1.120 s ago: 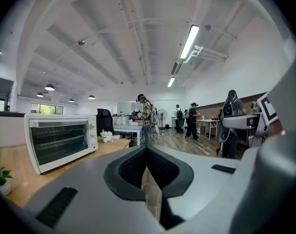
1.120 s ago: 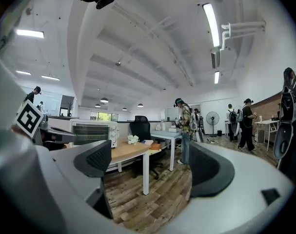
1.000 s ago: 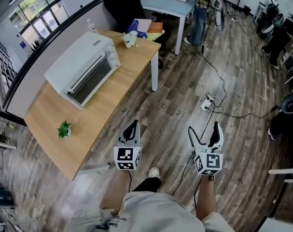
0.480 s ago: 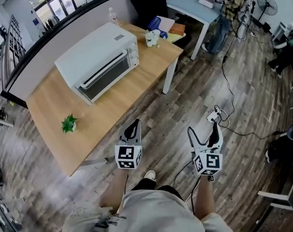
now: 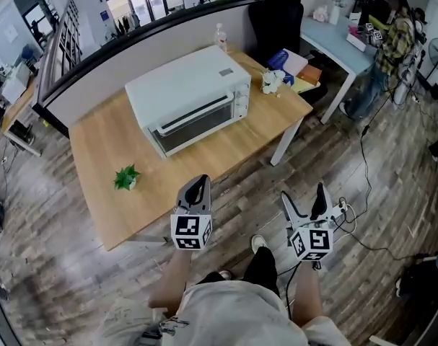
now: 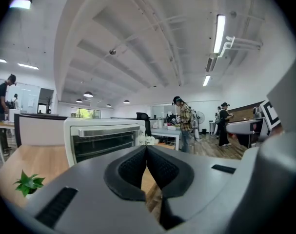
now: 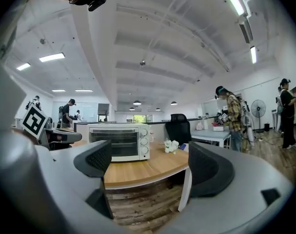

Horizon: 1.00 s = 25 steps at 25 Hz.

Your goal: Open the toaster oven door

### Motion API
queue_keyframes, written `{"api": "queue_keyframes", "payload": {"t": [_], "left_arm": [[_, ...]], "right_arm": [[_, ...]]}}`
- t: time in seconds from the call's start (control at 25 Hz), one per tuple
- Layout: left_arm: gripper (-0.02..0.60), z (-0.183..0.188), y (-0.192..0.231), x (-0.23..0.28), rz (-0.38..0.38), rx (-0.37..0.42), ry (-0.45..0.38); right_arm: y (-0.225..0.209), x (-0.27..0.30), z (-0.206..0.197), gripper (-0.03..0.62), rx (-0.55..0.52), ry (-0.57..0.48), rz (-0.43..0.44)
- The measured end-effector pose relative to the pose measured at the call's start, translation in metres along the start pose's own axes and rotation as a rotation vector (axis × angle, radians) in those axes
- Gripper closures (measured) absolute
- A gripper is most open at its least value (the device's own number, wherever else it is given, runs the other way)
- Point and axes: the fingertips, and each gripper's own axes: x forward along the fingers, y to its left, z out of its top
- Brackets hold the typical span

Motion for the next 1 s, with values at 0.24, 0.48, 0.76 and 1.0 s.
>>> {"api": "queue_keyframes", "payload": {"t": [0.24, 0.48, 0.76, 1.0], "left_arm": [[0.568, 0.006, 0.025, 0.019, 0.19, -0.037, 0.006], [0.568, 0.019, 0.02, 0.052, 0.283, -0.054, 0.007], [0.568, 0.037, 0.007, 0.087, 0.333, -0.107, -0.027], [0.568, 0.042, -0.003, 0.094, 0.393, -0.086, -0.035]], "right_arm": [[-0.007, 0.069, 0.011, 0.115, -0.02, -0.003, 0.181], [-0.043, 0.114, 0.017, 0.115, 0.002, -0.007, 0.261], [-0.077, 0.144, 0.011, 0.115, 0.023, 0.013, 0.324], [-0.09, 0.163, 0.014, 0.115, 0.022, -0.002, 0.39]]}}
